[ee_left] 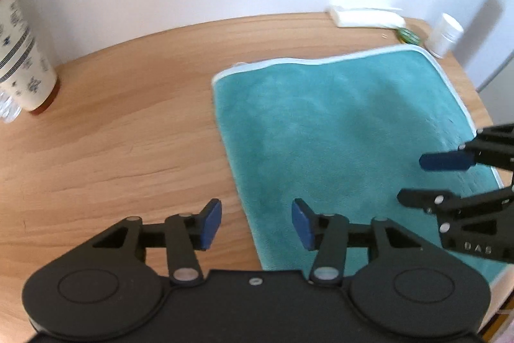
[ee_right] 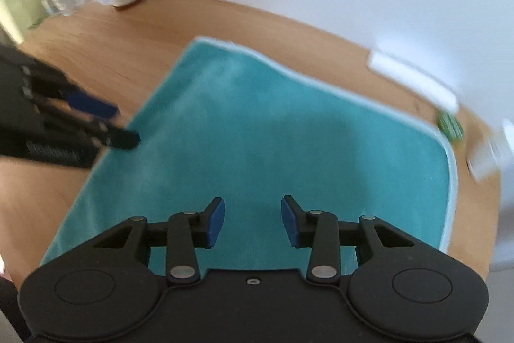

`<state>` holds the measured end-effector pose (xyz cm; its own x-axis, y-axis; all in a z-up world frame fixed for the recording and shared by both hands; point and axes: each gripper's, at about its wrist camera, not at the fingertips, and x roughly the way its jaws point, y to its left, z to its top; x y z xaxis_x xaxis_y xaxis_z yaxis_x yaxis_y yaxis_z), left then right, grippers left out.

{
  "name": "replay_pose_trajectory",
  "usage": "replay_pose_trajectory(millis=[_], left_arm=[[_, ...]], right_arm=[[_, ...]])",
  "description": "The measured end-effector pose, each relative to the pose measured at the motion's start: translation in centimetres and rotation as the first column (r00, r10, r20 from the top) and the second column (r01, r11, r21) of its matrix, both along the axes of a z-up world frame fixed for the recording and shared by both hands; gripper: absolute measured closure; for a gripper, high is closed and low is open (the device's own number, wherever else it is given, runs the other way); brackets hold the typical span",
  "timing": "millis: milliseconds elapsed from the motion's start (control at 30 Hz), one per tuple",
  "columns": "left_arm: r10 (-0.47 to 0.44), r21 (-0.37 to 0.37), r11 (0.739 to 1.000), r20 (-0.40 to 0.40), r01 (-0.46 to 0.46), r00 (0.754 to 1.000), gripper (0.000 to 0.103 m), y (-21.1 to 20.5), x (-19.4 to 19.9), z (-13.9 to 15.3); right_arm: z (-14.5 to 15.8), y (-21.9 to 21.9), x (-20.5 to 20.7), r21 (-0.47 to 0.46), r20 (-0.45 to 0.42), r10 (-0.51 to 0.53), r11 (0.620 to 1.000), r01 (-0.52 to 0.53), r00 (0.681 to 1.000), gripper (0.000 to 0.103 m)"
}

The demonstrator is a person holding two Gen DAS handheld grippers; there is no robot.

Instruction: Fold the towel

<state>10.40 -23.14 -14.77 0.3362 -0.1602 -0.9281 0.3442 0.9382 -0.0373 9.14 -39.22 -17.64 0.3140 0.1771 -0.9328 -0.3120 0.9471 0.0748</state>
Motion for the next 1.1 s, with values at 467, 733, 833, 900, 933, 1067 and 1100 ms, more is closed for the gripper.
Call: replay_pose_trajectory(millis=[467,733,833,900,933,1067,1100], left_arm=[[0.035,0.067,0.997,0.002,-0.035,0.999,0.003,-0.8,-3.4,0.6],[0.083,0.068,0.994,-0.028,-0.081,0.996,0.000,-2.0,-7.0,1.2],[0.131,0.076,0.989,-0.013,-0.129,0.991,0.000,-2.1,-8.3,1.7],[0.161,0.060,0.985,-0.012,-0.160,0.987,0.000,-2.1,-9.2,2.2],[0.167,0.059,0.984,-0.014,-0.166,0.986,0.000,-2.1,-9.4,2.4],[0.192,0.092,0.978,-0.054,-0.186,0.980,0.000,-1.9,-10.7,2.7],[0.194,0.096,0.977,-0.058,-0.188,0.979,0.000,-1.9,-11.1,2.7]], right_arm=[[0.1,-2.1,-4.0,0.036,-0.024,-0.170,0.985,0.171,0.985,0.044],[1.6,-4.3,-7.0,0.019,0.015,-0.151,0.988,0.151,0.988,0.023],[2.6,-5.8,-8.7,0.018,0.046,-0.199,0.980,0.198,0.979,0.017],[3.1,-6.7,-9.6,0.016,0.048,-0.237,0.971,0.237,0.970,0.013],[3.4,-7.2,-9.9,0.035,0.043,-0.245,0.969,0.244,0.969,0.013],[4.1,-8.4,-11.1,0.054,0.031,-0.249,0.968,0.247,0.968,0.012],[4.2,-8.6,-11.4,0.054,0.032,-0.250,0.967,0.248,0.968,0.012]])
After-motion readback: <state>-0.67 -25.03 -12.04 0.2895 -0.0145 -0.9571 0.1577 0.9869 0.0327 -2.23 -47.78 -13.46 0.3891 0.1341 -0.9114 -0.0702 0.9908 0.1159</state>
